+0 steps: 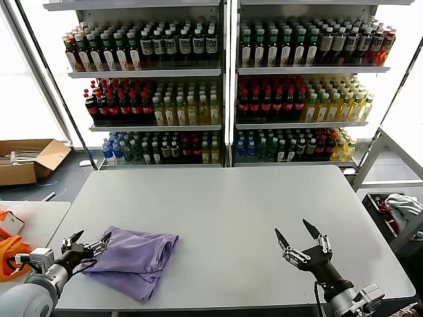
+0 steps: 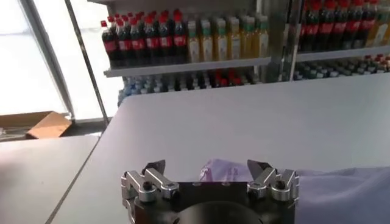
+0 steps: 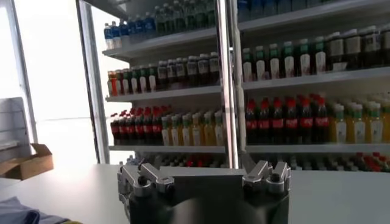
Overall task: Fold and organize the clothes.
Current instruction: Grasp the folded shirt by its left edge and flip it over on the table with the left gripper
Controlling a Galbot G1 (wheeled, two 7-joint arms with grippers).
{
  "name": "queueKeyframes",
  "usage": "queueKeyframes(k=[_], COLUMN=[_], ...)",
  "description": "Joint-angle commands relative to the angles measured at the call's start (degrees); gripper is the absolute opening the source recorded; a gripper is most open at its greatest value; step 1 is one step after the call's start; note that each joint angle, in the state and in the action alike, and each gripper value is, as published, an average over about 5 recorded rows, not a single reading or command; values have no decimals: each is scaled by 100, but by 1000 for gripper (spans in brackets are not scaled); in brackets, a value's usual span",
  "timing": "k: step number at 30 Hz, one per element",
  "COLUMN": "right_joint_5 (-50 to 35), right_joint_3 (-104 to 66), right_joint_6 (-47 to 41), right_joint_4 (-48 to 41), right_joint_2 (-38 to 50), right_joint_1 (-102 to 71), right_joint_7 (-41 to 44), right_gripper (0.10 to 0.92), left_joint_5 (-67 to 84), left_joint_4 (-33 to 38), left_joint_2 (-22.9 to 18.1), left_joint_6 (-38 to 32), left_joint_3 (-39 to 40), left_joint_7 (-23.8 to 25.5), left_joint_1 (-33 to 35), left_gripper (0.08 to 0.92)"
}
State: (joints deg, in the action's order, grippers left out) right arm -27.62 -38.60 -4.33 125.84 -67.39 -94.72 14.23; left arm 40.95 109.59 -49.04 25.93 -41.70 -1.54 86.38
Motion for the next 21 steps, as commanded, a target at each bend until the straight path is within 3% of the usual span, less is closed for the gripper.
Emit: queueKeyframes(k=[1, 17, 21], right_joint_5=[11, 10, 5], right_joint_3=[13, 10, 13], right_joint_6=[8, 24, 30], right_joint_4=[-20, -15, -20], right_joint_2=[-8, -21, -32], right_joint_1=[10, -10, -9], right_joint_7=[1, 8, 13], right_gripper=[823, 823, 823], left_joint_5=[311, -8, -20], left_joint_4=[-525, -612, -630], left_joint_2=[27, -193, -174], left_joint_6=[118, 74, 66], left_joint_3=[10, 445, 448], left_joint_7=[167, 407, 426], left_joint_1=[-150, -198, -209], left_gripper=[823, 823, 787])
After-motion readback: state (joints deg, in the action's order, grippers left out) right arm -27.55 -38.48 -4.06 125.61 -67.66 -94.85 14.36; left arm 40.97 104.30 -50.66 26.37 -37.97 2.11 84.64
